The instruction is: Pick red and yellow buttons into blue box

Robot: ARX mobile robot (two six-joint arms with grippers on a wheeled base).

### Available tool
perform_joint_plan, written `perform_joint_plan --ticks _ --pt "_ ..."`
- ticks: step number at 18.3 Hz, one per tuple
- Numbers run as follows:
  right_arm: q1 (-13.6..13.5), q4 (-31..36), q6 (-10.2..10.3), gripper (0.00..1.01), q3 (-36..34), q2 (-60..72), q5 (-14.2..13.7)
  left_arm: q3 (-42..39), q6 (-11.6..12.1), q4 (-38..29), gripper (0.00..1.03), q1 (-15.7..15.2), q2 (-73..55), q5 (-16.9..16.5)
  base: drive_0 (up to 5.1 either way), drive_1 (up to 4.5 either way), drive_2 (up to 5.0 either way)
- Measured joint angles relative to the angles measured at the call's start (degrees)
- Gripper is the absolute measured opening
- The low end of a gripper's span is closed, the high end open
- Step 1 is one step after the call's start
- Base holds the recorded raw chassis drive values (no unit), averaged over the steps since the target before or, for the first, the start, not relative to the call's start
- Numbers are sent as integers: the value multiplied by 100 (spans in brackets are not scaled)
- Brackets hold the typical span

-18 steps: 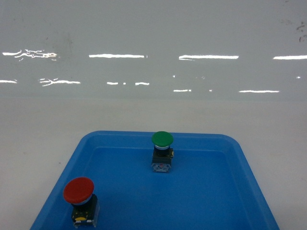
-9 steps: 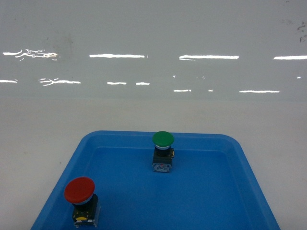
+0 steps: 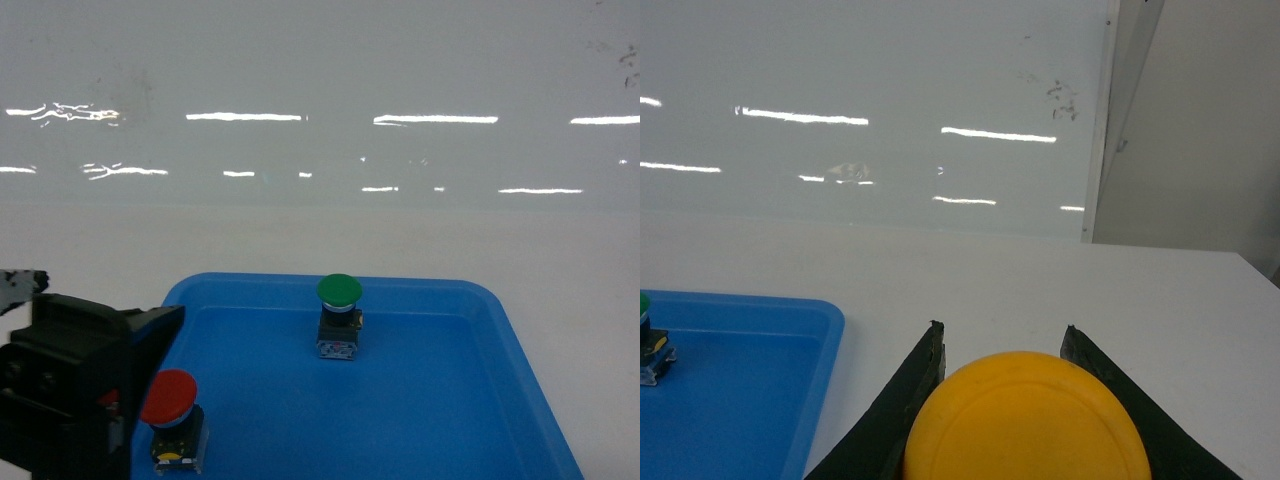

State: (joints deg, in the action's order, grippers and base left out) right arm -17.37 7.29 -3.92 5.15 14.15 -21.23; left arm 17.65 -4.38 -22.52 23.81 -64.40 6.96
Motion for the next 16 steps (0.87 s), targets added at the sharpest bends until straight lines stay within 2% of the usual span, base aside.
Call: perform_joint_plan --ticks 4,6,11,12,13,16 --pt "0 -2 0 32 0 0 0 304 -37 -310 98 55 -1158 -98 0 0 0" --pt "0 0 0 32 0 0 0 313 -13 -457 98 15 -1668 -302 0 0 0" --pt "0 0 0 32 -2 0 0 507 72 -811 98 -79 -2511 -400 0 0 0" --pt "0 0 0 32 0 0 0 518 70 -866 98 -118 -2638 -442 0 0 0" --pt "0 -2 0 32 0 0 0 518 26 -973 98 -214 -2824 -645 0 0 0" --pt "0 0 0 32 0 0 0 542 -20 -1187 98 -426 -3215 -741 0 0 0"
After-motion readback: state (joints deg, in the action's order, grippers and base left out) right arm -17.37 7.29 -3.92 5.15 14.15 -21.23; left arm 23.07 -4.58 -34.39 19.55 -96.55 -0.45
